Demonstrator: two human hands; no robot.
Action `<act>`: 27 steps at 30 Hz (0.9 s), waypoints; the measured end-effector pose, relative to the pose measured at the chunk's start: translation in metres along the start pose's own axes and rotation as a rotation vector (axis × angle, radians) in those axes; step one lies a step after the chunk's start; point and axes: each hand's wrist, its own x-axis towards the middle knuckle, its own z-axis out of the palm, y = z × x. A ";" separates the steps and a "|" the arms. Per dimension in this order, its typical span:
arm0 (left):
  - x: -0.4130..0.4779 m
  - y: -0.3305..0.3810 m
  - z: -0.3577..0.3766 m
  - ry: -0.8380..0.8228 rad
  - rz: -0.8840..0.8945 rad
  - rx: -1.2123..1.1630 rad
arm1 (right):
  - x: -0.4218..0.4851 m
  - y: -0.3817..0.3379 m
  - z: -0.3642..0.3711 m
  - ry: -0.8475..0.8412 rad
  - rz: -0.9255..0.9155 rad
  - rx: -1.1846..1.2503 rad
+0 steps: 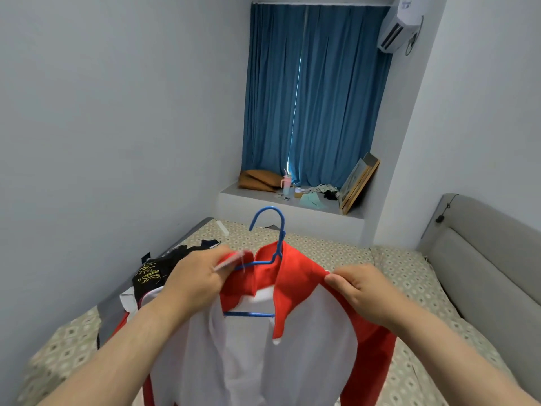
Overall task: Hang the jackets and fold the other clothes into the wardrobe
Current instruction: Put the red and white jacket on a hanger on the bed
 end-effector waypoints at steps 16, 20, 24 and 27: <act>0.000 0.034 -0.018 0.067 0.056 -0.123 | -0.015 0.021 0.019 0.278 0.217 0.577; -0.010 0.015 -0.009 -0.260 0.230 0.459 | -0.017 0.020 0.011 0.294 0.247 0.673; -0.002 -0.002 -0.025 -0.286 0.072 -0.210 | -0.026 0.022 0.009 0.262 0.283 0.694; 0.008 -0.030 -0.039 -0.304 -0.151 0.056 | -0.030 0.022 0.007 0.269 0.300 0.749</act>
